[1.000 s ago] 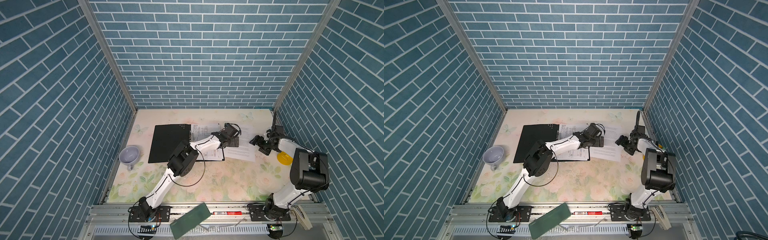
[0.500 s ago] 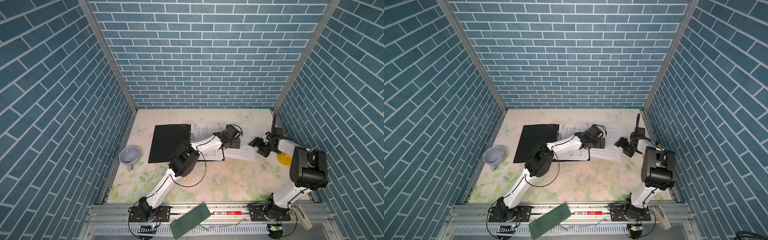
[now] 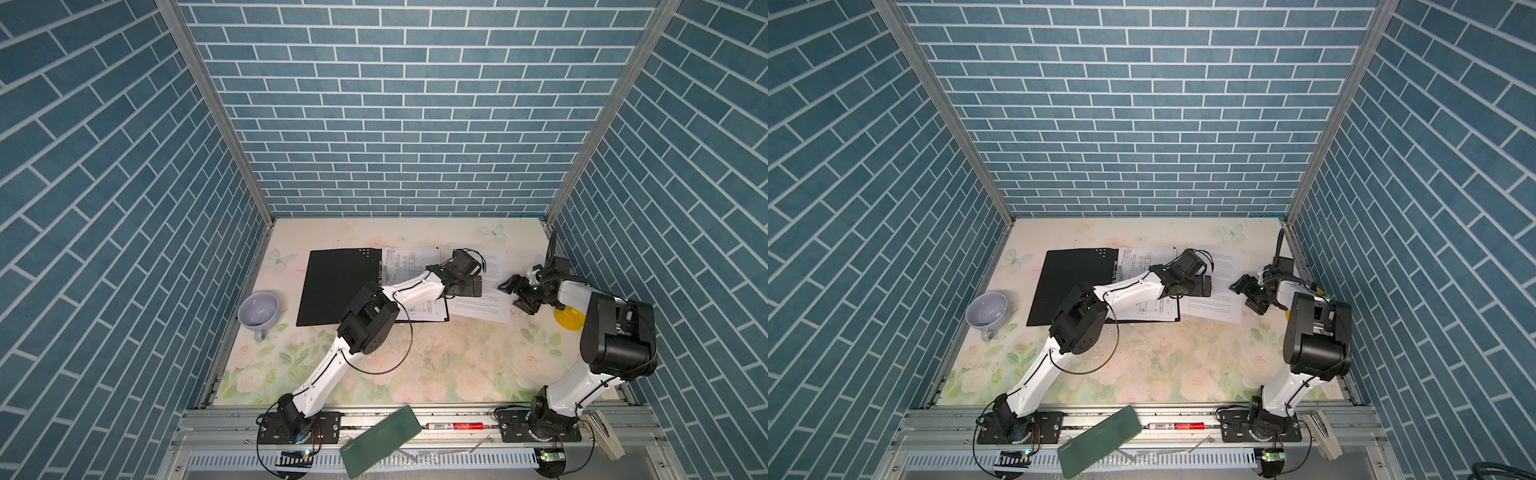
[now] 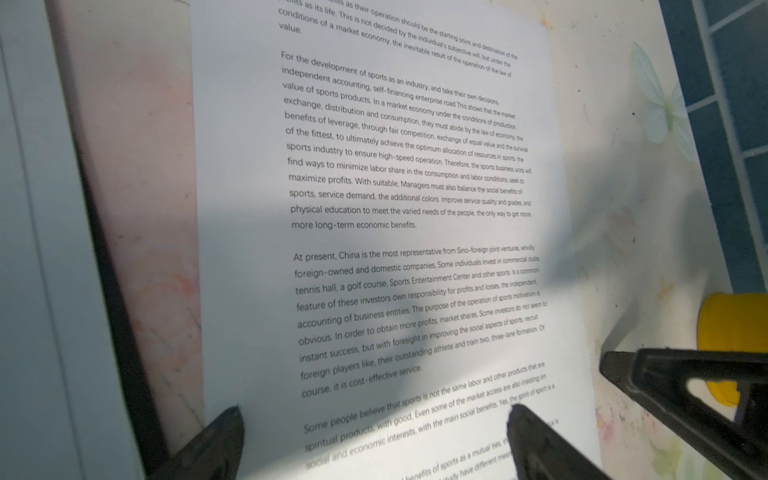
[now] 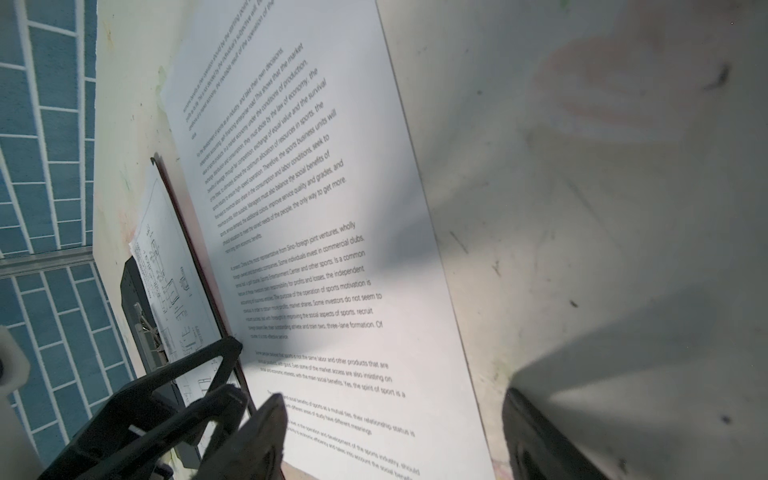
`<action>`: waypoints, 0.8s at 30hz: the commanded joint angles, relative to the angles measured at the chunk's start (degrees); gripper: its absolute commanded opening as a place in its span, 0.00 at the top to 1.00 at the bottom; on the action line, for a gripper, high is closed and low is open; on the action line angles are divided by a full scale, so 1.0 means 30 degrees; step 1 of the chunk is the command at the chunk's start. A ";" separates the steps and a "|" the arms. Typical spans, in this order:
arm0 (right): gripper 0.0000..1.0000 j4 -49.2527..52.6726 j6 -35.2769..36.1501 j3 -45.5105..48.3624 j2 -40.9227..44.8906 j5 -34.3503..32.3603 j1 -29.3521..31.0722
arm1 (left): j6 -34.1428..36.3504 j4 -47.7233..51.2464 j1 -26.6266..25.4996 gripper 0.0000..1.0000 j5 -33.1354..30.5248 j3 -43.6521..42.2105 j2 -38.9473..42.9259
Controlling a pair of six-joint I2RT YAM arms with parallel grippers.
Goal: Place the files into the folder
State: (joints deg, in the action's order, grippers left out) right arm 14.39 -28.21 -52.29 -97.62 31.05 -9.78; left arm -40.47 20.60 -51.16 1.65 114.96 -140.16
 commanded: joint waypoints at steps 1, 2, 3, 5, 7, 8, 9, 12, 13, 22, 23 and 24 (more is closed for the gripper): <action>0.19 0.1078 0.0369 0.0560 -0.0310 -0.0682 -0.0114 | -0.0147 0.1026 -0.0248 0.00 -0.0077 -0.0945 0.0292; 0.19 0.1153 0.0472 0.0530 -0.0211 -0.0804 -0.0137 | -0.0005 0.0986 -0.0243 0.00 -0.0295 -0.0992 0.0440; 0.19 0.1223 0.0574 0.0472 -0.0129 -0.0933 -0.0166 | 0.0127 0.0956 -0.0230 0.00 -0.0524 -0.0973 0.0607; 0.19 0.1325 0.0671 0.0377 -0.0092 -0.1062 -0.0181 | 0.0457 0.1012 -0.0233 0.00 -0.0775 -0.0741 0.0779; 0.19 0.1278 0.0643 0.0336 -0.0067 -0.1091 -0.0223 | 0.0792 0.1193 -0.0159 0.00 -0.0844 -0.0318 0.0722; 0.19 0.1270 0.0620 0.0336 -0.0066 -0.1091 -0.0225 | 0.0890 0.1341 -0.0109 0.00 -0.0854 -0.0049 0.0601; 0.19 0.1196 0.0604 0.0329 -0.0069 -0.1091 -0.0225 | 0.0996 0.1520 -0.0088 0.00 -0.0843 0.0228 0.0527; 0.19 0.1000 0.0606 0.0406 0.0047 -0.1115 -0.0226 | 0.1312 0.1911 -0.0033 0.00 -0.1064 0.0660 0.0441; 0.19 0.0966 0.0613 0.0451 0.0079 -0.1164 -0.0226 | 0.1382 0.1951 -0.0022 0.00 -0.1143 0.0682 0.0448; 0.19 0.0684 0.0613 0.0409 -0.0293 -0.1108 -0.0226 | 0.1449 0.2270 0.0031 0.00 -0.1361 0.0544 0.0319; 0.19 0.0708 0.0613 0.0380 -0.0329 -0.1042 -0.0225 | 0.1401 0.2351 0.0031 0.00 -0.1252 0.0600 0.0209; 0.19 0.0659 0.0598 0.0351 -0.0331 -0.0955 -0.0226 | 0.1363 0.2461 0.0032 0.00 -0.1149 0.0588 0.0099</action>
State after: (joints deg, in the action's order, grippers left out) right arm 14.46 -28.10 -52.29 -97.56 30.24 -10.04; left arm -36.88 25.85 -51.24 -1.67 115.57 -139.46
